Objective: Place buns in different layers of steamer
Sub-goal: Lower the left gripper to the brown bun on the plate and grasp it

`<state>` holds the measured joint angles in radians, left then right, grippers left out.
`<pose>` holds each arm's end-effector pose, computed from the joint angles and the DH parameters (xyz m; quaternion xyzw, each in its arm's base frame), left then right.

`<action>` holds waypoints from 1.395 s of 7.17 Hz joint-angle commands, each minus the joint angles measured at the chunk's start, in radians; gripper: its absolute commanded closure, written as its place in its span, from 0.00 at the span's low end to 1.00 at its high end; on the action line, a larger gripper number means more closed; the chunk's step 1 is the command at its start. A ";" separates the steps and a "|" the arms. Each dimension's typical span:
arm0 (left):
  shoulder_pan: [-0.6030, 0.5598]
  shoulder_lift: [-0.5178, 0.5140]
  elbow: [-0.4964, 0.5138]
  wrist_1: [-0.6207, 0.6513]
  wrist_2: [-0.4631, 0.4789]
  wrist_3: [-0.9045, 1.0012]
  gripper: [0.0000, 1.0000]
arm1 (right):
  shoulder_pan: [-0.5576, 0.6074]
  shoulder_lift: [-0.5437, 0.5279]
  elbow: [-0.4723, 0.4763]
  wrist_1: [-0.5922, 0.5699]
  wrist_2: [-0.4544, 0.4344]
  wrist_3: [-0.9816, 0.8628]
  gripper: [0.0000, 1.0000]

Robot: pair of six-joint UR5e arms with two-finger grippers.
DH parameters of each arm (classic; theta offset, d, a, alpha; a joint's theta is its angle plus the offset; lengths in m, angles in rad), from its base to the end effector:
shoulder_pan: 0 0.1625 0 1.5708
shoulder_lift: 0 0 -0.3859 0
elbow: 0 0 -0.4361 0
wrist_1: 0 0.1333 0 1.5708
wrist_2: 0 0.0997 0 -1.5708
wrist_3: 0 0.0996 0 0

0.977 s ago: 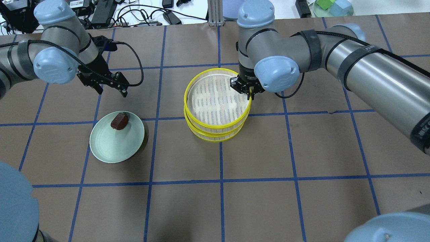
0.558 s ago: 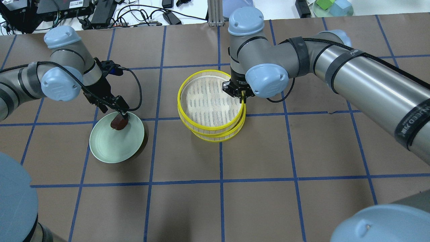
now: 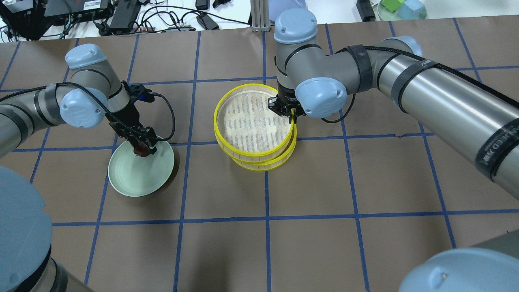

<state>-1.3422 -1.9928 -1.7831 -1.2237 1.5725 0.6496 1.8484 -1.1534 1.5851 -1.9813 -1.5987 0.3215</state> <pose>0.0010 -0.5919 0.1323 -0.2069 -0.9678 -0.1299 0.0601 0.3037 -0.5894 0.2311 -0.0218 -0.9996 -0.0060 0.0165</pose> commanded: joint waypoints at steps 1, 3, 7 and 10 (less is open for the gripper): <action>0.000 0.002 0.011 -0.010 0.001 0.004 1.00 | 0.000 -0.011 -0.010 -0.001 -0.001 0.001 1.00; 0.002 0.032 0.053 -0.020 -0.006 -0.010 1.00 | -0.001 -0.003 -0.010 -0.014 -0.048 -0.013 1.00; -0.006 0.118 0.157 -0.150 -0.009 -0.215 1.00 | -0.001 0.012 0.003 -0.007 -0.067 -0.004 1.00; -0.038 0.189 0.192 -0.195 -0.108 -0.537 1.00 | -0.001 -0.003 0.001 0.004 -0.070 -0.007 1.00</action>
<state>-1.3663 -1.8335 -1.5998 -1.4077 1.5194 0.2367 1.8469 -1.1469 1.5881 -1.9787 -1.6627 0.3149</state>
